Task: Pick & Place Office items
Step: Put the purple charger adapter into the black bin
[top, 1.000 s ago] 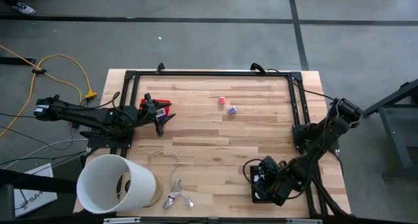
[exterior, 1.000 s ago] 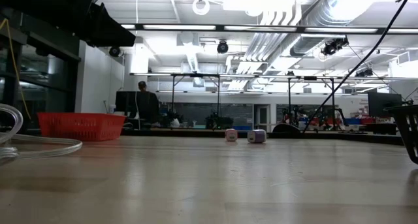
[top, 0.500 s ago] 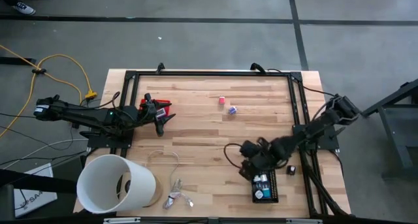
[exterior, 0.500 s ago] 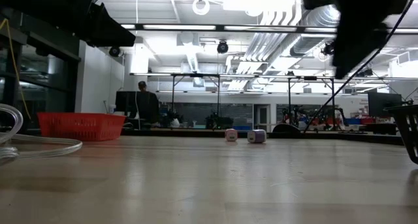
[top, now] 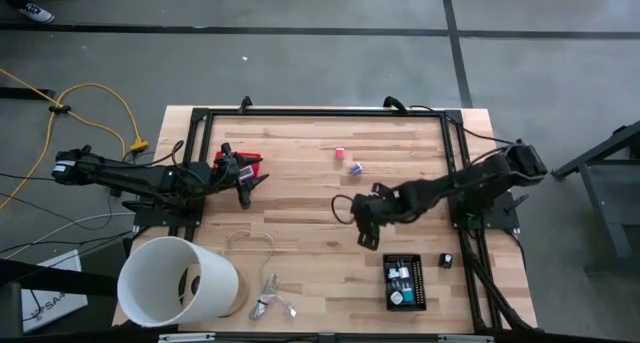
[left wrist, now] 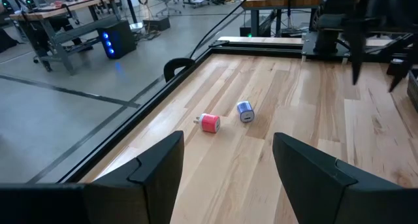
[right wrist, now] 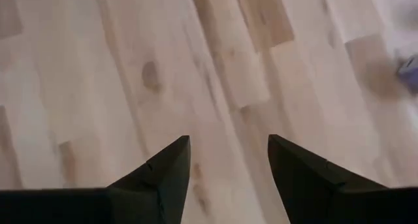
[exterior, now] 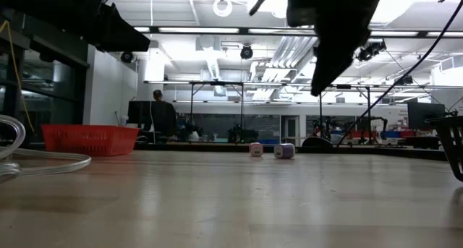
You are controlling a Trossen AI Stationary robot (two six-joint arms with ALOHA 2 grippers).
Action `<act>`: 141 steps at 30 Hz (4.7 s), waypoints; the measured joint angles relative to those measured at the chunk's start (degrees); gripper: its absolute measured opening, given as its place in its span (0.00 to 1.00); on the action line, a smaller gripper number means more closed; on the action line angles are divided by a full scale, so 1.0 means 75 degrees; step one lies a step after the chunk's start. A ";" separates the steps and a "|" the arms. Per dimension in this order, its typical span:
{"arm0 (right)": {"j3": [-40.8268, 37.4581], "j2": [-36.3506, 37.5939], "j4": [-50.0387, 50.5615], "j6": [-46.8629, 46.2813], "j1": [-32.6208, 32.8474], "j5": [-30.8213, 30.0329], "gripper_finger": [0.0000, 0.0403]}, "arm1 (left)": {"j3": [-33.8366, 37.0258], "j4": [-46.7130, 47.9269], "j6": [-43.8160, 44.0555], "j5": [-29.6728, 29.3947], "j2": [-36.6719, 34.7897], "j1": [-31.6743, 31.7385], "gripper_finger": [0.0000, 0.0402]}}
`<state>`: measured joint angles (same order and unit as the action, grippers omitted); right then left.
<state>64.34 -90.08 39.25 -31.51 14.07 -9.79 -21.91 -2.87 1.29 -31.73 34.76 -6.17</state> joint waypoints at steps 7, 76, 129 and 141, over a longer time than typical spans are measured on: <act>0.0000 0.0000 -0.0800 0.0973 -0.0837 0.0402 0.48 | 0.0000 0.0000 0.0002 -0.0002 0.0000 0.0000 0.57; 0.1769 -0.2066 0.0800 0.9831 -0.4668 0.2441 0.48 | 0.0000 -0.0037 -0.0001 -0.0001 0.0000 0.0000 0.57; 0.1148 -0.2672 0.0030 0.8971 -0.4715 0.1307 0.48 | -0.0002 -0.0050 0.0000 -0.0001 0.0000 0.0001 0.57; 0.1148 -0.2667 0.0049 0.8735 -0.4727 0.1552 0.48 | -0.0001 -0.0050 -0.0001 -0.0003 0.0000 0.0001 0.57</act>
<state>72.95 -110.08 39.62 34.00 -21.39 1.85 -21.92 -3.25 1.28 -31.75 34.76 -6.17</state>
